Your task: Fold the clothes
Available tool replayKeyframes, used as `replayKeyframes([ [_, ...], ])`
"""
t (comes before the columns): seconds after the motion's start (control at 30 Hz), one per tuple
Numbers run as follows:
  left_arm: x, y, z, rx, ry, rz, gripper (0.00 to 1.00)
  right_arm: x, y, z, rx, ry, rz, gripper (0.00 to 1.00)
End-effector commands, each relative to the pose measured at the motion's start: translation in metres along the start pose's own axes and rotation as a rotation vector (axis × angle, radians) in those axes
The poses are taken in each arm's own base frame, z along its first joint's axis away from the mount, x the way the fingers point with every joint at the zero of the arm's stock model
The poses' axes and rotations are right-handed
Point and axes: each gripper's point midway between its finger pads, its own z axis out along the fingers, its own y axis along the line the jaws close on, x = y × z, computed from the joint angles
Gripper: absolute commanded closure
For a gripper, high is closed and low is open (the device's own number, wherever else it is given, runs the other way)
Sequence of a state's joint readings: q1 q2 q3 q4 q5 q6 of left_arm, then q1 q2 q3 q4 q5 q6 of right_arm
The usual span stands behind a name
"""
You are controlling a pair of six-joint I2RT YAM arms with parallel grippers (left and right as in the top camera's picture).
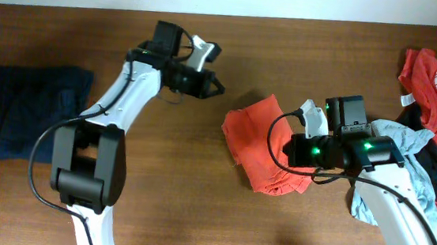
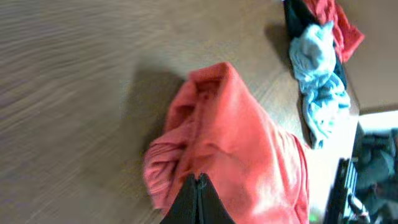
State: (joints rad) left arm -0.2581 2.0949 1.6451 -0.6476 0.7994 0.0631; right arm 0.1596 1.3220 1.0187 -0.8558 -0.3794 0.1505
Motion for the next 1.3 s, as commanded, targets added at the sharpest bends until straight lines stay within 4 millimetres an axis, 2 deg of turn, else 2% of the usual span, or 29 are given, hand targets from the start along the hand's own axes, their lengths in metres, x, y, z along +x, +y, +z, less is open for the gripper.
replayKeyframes([
  [0.0, 0.012, -0.024, 0.035, -0.026, 0.082, 0.172, 0.98, 0.004, -0.024, 0.01, 0.122, 0.041, 0.111, 0.96],
  [0.17, 0.038, -0.029, 0.081, -0.12, 0.189, 0.291, 0.98, 0.033, -0.046, 0.052, 0.174, 0.245, 0.241, 0.96],
  [0.23, 0.048, -0.027, 0.095, -0.116, 0.216, 0.291, 0.98, 0.044, -0.051, 0.061, 0.19, 0.303, 0.279, 0.96],
  [0.3, 0.061, -0.017, 0.105, -0.116, 0.253, 0.267, 0.99, 0.052, -0.06, 0.064, 0.236, 0.34, 0.296, 0.96],
  [0.37, 0.074, -0.001, 0.115, -0.12, 0.286, 0.229, 0.99, 0.064, -0.086, 0.053, 0.408, 0.367, 0.33, 0.96],
  [0.53, 0.069, 0.013, 0.107, -0.146, 0.27, 0.207, 1.0, 0.071, -0.09, 0.048, 0.444, 0.394, 0.329, 0.96],
  [0.63, 0.054, 0.016, 0.092, -0.161, 0.251, 0.192, 0.98, 0.07, -0.086, 0.048, 0.421, 0.391, 0.334, 0.96],
  [0.77, 0.018, 0.003, 0.057, -0.178, 0.213, 0.185, 0.9, 0.058, -0.074, 0.045, 0.346, 0.342, 0.257, 0.96],
  [0.8, 0.004, -0.003, 0.044, -0.185, 0.188, 0.191, 0.85, 0.05, -0.066, 0.043, 0.297, 0.306, 0.217, 0.96],
  [0.83, -0.016, -0.014, 0.023, -0.196, 0.151, 0.198, 0.74, 0.042, -0.056, 0.04, 0.245, 0.272, 0.172, 0.96],
  [0.87, -0.026, -0.018, 0.01, -0.21, 0.13, 0.191, 0.67, 0.035, -0.047, 0.036, 0.199, 0.238, 0.131, 0.96],
  [0.93, -0.039, -0.017, -0.015, -0.277, 0.094, 0.114, 0.54, 0.026, -0.039, 0.029, 0.168, 0.189, 0.103, 0.96],
  [0.97, -0.045, -0.01, -0.038, -0.34, 0.07, 0.016, 0.43, 0.017, -0.033, 0.02, 0.155, 0.144, 0.068, 0.87],
  [1.07, -0.041, -0.002, -0.059, -0.358, 0.073, -0.039, 0.2, 0.005, -0.025, 0.01, 0.133, 0.089, 0.011, 0.59],
  [1.1, -0.026, 0.011, -0.073, -0.372, 0.112, -0.122, 0.15, -0.005, -0.023, 0.008, 0.128, 0.056, -0.001, 0.43],
  [1.27, 0.011, 0.035, -0.11, -0.398, 0.197, -0.312, 0.13, -0.018, -0.008, 0.011, 0.038, 0.007, -0.021, 0.42],
])
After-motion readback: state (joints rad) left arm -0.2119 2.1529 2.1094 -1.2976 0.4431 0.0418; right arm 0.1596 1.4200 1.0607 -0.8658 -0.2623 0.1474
